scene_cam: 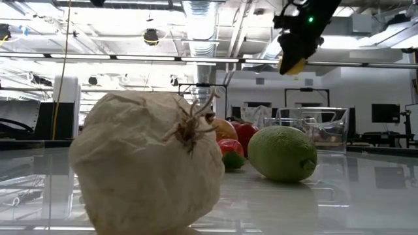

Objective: Sort produce into baskets
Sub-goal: Put the bottom right lemon into the right transparent bin, then put the bottom lemon into the right transparent bin

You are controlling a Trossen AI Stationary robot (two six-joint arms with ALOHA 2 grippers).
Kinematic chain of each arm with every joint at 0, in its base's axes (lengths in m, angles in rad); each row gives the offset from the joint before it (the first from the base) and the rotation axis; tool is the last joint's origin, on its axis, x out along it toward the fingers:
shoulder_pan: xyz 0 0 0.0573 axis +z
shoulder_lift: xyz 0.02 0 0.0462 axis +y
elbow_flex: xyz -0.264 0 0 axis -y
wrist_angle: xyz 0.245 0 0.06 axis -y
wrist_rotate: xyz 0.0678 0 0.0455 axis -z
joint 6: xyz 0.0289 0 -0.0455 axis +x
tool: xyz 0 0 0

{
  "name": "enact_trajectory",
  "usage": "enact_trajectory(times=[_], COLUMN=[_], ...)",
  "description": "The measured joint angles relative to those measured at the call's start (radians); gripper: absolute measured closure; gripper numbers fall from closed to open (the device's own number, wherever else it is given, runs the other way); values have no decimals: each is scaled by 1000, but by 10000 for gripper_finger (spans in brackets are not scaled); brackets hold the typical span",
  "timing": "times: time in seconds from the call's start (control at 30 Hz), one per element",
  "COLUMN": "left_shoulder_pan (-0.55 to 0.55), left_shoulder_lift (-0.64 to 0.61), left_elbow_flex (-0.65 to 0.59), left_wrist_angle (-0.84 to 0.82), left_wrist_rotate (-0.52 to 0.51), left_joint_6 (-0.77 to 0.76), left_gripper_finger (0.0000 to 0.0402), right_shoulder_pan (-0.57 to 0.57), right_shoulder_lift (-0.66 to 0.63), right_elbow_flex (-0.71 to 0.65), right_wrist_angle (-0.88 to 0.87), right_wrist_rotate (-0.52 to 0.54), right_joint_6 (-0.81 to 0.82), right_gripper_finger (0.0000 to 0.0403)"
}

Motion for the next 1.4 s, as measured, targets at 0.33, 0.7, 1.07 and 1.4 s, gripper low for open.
enact_trajectory(times=[0.33,0.7,1.07,1.4], left_shoulder_pan=[0,0,0,0], left_shoulder_lift=[0,0,0,0], left_elbow_flex=[0,0,0,0], left_wrist_angle=[-36,-74,-115,-131], left_wrist_rotate=[-27,-27,-24,-24], left_joint_6=[-11,-34,-100,-110], left_gripper_finger=[146,146,146,146], right_shoulder_pan=[-25,397,449,406], right_shoulder_lift=[16,207,302,259], right_elbow_flex=[-1,0,-143,-373], right_wrist_angle=[-15,84,280,623], right_wrist_rotate=[-121,-149,-81,-176], right_joint_6=[-4,270,382,406], right_gripper_finger=[75,85,79,81])
